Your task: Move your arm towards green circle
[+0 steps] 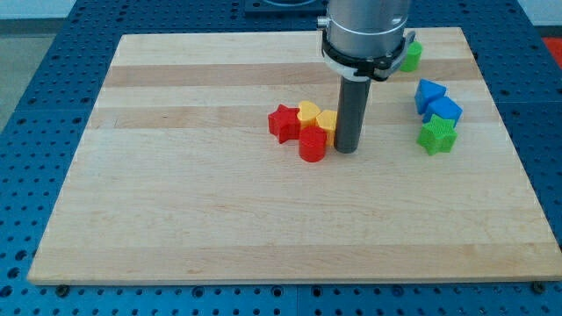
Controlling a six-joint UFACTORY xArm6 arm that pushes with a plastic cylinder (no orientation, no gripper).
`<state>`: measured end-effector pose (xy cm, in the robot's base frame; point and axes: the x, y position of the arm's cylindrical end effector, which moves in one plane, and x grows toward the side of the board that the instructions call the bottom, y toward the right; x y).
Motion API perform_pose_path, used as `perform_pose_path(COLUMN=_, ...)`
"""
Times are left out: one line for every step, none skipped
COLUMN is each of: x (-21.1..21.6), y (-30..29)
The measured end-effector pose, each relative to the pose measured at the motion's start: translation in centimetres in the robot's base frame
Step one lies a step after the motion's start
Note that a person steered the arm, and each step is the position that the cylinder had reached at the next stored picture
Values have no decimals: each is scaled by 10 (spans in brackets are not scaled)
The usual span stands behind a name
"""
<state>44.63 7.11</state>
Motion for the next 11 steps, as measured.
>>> perform_pose_path(x=0, y=0)
perform_pose_path(x=-7, y=17)
perform_pose_path(x=-19, y=37)
perform_pose_path(x=-46, y=37)
perform_pose_path(x=-85, y=37)
perform_pose_path(x=-128, y=37)
perform_pose_path(x=-177, y=38)
perform_pose_path(x=-214, y=55)
perform_pose_path(x=-233, y=87)
perform_pose_path(x=-234, y=110)
perform_pose_path(x=-227, y=116)
